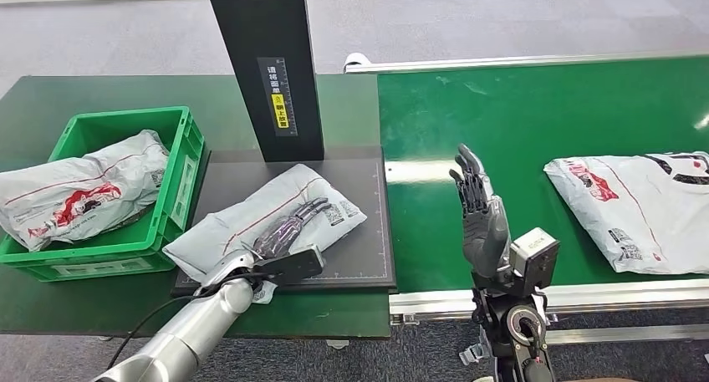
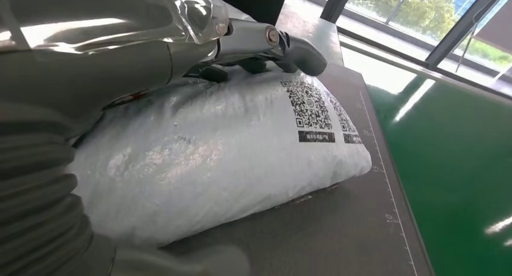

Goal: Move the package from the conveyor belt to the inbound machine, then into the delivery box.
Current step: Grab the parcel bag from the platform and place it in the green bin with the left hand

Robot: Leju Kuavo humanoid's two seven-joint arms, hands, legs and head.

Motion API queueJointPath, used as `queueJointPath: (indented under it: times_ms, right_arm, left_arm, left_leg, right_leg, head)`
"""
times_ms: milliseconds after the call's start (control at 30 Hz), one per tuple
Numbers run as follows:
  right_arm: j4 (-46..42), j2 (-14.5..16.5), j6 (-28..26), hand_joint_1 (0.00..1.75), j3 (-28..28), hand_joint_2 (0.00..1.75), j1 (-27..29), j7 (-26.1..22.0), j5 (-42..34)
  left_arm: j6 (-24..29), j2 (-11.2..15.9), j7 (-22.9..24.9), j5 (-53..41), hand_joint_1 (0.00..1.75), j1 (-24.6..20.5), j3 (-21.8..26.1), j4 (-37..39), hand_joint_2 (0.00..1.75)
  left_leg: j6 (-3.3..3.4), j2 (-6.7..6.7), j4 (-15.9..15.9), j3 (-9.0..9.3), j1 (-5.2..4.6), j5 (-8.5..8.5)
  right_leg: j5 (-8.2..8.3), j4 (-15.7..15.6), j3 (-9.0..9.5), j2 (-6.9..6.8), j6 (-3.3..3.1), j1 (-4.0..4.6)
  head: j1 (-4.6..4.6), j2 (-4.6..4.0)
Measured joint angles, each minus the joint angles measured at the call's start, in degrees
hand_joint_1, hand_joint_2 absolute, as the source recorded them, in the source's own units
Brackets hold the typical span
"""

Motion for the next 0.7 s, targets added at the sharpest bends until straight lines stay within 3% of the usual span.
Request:
queueJointPath:
  times_ms: [167, 433, 600, 700]
  right_arm:
    - [-1.2, 0.3, -0.2, 0.00, -0.2, 0.00, 0.8, -0.1, -0.1]
    - [-1.7, 0.5, -0.7, 0.00, -0.6, 0.00, 1.4, -0.1, -0.1]
    - [-2.2, 0.7, -1.0, 0.00, -0.8, 0.00, 2.4, 0.0, -0.2]
    - [-2.6, 0.8, -1.1, 0.00, -1.1, 0.00, 3.0, 0.0, -0.3]
  left_arm:
    - [0.8, -0.8, -0.1, -0.1, 1.75, -3.0, -0.7, 5.2, 1.75]
    - [2.6, -1.3, -0.3, 0.2, 1.75, -4.6, -1.4, 7.4, 1.75]
    - [8.9, -1.1, -1.6, 1.4, 1.75, -3.3, -1.4, 5.2, 1.75]
    - [9.6, -0.4, -0.2, 1.7, 1.75, -1.9, -1.4, 1.0, 1.75]
  left_leg:
    - [0.01, -0.03, 0.0, 0.38, 0.00, -0.02]
    - [0.01, -0.01, 0.0, 0.70, 0.00, -0.01]
    - [0.00, 0.04, 0.0, 0.54, 0.00, -0.01]
    - [-0.01, 0.04, 0.0, 0.30, 0.01, 0.00]
  right_leg:
    - [-0.04, 0.0, 0.43, -0.02, 0.01, 0.00]
    - [-0.04, 0.0, 0.72, -0.01, 0.02, 0.00]
    - [-0.02, 0.0, 0.48, 0.05, 0.01, 0.00]
    - [-0.01, 0.0, 0.21, 0.06, 0.01, 0.01]
  head:
    - [0.00, -0.01]
    - [-0.01, -0.01]
    - [0.00, 0.00]
    - [-0.01, -0.01]
